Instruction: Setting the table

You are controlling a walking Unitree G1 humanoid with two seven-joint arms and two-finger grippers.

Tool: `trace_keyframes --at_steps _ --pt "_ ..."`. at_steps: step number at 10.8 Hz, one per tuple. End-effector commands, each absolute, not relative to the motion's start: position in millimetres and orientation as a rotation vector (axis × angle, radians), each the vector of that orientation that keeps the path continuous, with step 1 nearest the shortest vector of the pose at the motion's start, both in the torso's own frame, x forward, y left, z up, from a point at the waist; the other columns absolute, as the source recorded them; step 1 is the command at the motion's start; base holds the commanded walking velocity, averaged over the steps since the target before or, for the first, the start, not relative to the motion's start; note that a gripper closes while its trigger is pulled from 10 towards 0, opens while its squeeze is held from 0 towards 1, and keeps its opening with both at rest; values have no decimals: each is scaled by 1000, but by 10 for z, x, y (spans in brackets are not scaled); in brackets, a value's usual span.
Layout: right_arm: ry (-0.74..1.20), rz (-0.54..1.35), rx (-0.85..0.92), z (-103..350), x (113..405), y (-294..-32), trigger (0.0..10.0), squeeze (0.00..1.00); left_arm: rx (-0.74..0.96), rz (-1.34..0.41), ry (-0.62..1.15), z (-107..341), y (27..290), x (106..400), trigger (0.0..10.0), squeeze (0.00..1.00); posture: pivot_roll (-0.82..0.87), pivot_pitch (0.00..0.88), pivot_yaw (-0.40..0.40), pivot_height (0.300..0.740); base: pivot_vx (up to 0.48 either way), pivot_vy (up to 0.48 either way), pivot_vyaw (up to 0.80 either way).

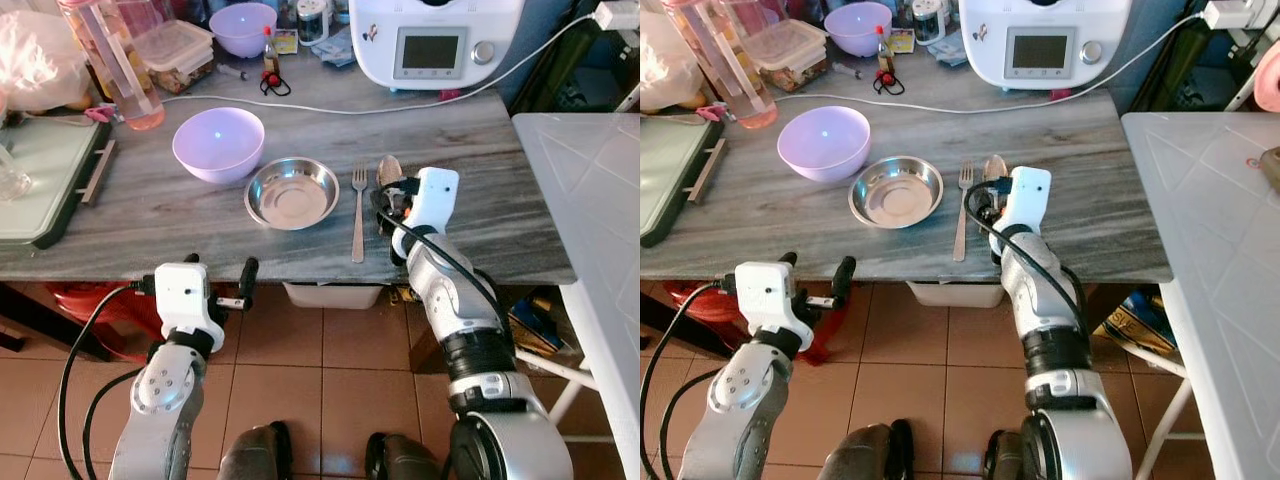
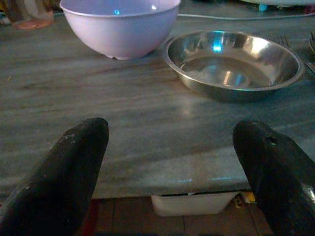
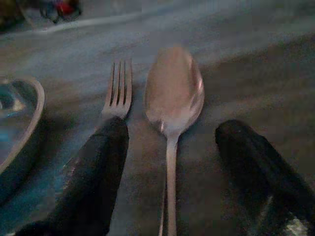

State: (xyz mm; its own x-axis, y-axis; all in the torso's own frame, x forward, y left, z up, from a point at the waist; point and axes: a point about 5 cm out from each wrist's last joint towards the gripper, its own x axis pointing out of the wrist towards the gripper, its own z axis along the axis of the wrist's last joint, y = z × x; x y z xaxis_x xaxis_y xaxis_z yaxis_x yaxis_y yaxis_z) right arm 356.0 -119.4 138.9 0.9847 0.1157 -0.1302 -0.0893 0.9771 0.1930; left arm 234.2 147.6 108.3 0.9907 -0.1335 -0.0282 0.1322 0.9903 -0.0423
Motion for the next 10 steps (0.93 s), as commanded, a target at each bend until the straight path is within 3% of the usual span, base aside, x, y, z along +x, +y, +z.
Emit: trace_keyframes --at_steps 1,4,10 --pt "63 100 140 1516 3554 -1215 10000 1000 -30 -129 43 1055 1505 2332 10000 0 66 152 58 740 0 0 0" --pt "-16 -29 -3 1609 3470 -1428 10000 1000 -31 -124 44 1052 1511 2316 10000 0 67 158 56 740 0 0 0" --pt "208 -28 -12 1294 3471 -1579 10000 1000 -29 -125 62 1047 1529 2262 10000 0 81 184 59 740 0 0 0"
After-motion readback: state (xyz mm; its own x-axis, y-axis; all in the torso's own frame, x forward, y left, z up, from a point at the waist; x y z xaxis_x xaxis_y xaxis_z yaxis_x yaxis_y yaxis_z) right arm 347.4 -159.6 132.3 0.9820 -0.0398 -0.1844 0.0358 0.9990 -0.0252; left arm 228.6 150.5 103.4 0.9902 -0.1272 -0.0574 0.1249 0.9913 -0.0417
